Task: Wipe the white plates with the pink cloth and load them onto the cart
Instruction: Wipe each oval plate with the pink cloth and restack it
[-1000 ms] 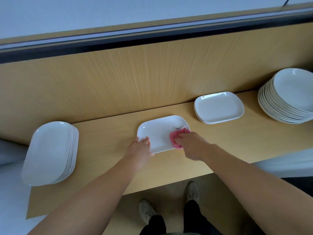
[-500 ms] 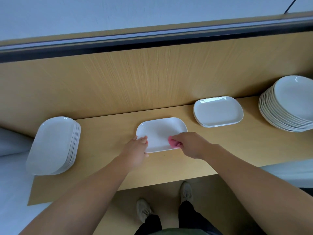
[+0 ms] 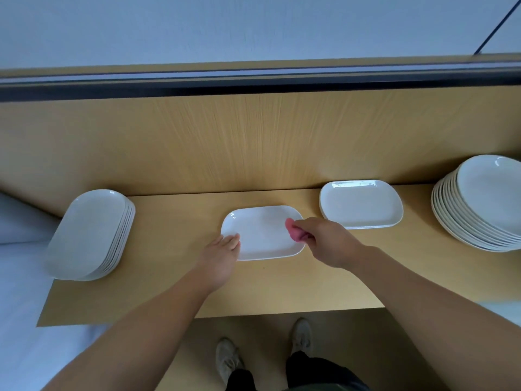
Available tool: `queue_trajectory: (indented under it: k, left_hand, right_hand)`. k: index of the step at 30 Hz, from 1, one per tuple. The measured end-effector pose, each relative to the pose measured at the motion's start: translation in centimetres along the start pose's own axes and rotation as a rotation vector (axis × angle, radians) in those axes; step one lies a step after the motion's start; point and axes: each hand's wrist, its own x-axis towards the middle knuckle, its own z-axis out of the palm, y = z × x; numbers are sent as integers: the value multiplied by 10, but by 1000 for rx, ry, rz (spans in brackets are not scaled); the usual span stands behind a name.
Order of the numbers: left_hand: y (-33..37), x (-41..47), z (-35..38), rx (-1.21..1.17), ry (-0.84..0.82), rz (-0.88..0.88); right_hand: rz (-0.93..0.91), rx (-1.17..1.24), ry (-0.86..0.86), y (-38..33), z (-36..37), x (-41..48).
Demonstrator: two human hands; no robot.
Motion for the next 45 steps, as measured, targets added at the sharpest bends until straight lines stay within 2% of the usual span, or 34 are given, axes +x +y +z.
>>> queue_trajectory:
  k: [4,9,13,23,29,34,40,45]
  left_hand:
    - [1,2,-5,11,25,12]
    - [-1,-1,-19,-125,210,-64]
    - [-1,-4,-55,-160,202,-147]
    - [-20,-22,-98,-730,414,-136]
    - [-29,-26,-87,-857,377,-101]
    - [-36,-18,-86,-830,294,-157]
    - [-44,-16,-83,-883,77,-241]
    - [-42,-12,-85,-975,177,-295]
  right_hand:
    - [-37,-15,26,0,-5,-2]
    - [-84,25,205,-5,-10,-3]
    - [-106,48,292,-14,-21,-2]
    - [-191,51,430,-44,-41,0]
    - [-216,44,454,-50,-29,-1]
    - [-205,15,443,-51,-19,3]
    - [-169,11,399,-48,-7,15]
    - [-209,-35,358,-45,3,30]
